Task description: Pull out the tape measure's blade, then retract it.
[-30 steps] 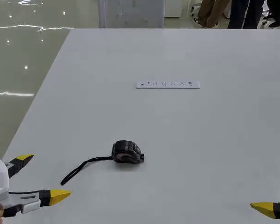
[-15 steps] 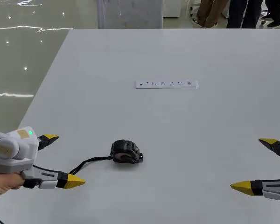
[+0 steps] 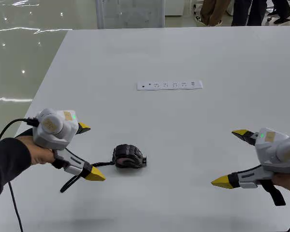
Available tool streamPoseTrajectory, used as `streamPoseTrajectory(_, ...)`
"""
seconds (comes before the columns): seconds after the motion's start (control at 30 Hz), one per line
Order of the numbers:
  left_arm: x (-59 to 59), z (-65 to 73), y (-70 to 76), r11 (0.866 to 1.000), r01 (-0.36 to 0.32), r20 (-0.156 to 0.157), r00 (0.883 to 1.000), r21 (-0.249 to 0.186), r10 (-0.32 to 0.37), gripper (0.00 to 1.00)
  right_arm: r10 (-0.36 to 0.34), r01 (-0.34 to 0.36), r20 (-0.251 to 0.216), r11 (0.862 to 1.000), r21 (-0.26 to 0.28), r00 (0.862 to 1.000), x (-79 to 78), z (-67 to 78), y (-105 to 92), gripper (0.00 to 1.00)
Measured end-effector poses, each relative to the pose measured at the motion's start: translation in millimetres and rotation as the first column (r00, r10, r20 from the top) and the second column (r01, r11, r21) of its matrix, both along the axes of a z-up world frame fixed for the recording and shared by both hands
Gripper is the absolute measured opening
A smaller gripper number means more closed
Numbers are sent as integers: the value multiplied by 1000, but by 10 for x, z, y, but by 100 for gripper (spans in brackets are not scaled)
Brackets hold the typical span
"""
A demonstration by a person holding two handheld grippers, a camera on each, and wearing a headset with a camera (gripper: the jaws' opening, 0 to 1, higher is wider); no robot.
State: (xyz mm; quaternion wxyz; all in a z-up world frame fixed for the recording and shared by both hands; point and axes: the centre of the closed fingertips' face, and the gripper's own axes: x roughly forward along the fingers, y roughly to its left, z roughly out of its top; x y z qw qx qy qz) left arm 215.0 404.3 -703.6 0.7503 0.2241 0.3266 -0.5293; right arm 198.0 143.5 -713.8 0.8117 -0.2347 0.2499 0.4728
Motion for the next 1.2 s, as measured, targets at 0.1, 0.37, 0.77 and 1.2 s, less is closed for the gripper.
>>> streamPoseTrajectory(0.1,22,-96,-95,994,82,-19,997,69,-81,100,53,-53,-10,999,-14,999,71,-74,154,100)
streamPoseTrajectory(0.37,102,-357,-296,951,236,-29,972,201,-235,95,173,-173,-12,984,-32,985,237,-114,576,100)
streamPoseTrajectory(0.77,269,-679,-604,938,259,-47,966,229,-255,72,270,-271,-39,963,-9,962,484,-257,1201,99)
streamPoseTrajectory(1.2,318,-892,-679,917,241,-29,969,317,-245,33,308,-316,-113,947,-61,945,516,-590,1436,84)
